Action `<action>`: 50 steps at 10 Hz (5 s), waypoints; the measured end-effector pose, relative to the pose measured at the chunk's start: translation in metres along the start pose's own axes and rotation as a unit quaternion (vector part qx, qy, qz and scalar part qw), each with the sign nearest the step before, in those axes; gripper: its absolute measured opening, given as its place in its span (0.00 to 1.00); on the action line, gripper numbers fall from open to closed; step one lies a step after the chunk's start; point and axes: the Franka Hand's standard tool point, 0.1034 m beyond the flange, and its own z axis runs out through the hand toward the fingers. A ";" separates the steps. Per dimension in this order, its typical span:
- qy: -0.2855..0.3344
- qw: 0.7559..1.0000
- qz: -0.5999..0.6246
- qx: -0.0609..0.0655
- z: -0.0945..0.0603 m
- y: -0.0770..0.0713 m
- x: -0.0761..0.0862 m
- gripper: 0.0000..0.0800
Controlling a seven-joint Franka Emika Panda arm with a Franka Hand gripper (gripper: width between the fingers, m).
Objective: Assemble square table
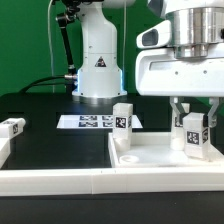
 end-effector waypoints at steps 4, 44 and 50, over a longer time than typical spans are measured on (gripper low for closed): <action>-0.008 0.981 0.192 0.003 0.001 -0.002 -0.002 0.36; -0.015 0.983 0.181 -0.003 0.007 -0.002 -0.004 0.36; -0.017 0.958 0.285 -0.001 0.009 -0.003 -0.008 0.36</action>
Offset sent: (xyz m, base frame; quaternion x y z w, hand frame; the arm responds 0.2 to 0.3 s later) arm 0.0031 0.0129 -0.0038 0.0027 -0.0492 0.2969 0.9536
